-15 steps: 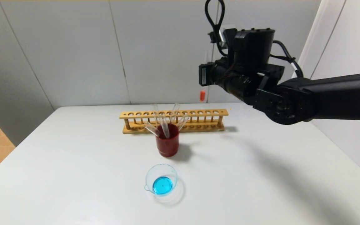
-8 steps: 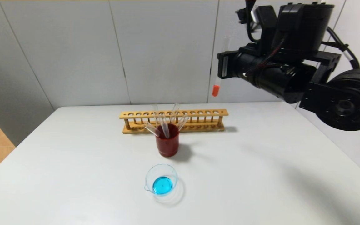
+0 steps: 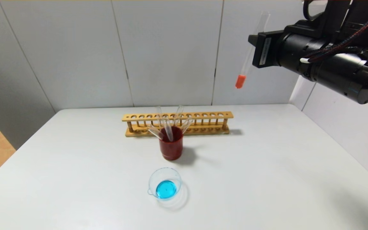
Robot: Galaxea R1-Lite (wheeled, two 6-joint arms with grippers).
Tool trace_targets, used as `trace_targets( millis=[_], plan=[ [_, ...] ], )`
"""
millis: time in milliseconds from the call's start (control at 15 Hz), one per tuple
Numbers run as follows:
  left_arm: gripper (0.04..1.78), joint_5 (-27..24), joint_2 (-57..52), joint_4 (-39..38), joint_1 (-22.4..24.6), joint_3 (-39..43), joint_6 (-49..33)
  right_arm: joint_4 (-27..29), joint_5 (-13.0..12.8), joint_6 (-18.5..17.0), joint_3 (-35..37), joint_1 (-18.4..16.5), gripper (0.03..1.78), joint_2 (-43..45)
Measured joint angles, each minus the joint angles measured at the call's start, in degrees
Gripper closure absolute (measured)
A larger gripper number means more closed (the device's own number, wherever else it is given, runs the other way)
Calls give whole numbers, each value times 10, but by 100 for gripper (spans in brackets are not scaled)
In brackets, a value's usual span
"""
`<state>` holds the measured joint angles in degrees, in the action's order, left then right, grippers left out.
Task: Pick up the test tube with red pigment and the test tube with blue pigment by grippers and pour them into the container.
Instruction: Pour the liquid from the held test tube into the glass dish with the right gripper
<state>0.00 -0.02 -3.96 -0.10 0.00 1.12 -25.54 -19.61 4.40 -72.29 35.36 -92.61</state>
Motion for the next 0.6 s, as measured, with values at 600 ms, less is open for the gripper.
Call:
trace_targets(
  millis=[600],
  plan=[
    [11, 0, 0, 0, 0, 0, 0, -8, -4, 42, 74, 57, 155, 13]
  ],
)
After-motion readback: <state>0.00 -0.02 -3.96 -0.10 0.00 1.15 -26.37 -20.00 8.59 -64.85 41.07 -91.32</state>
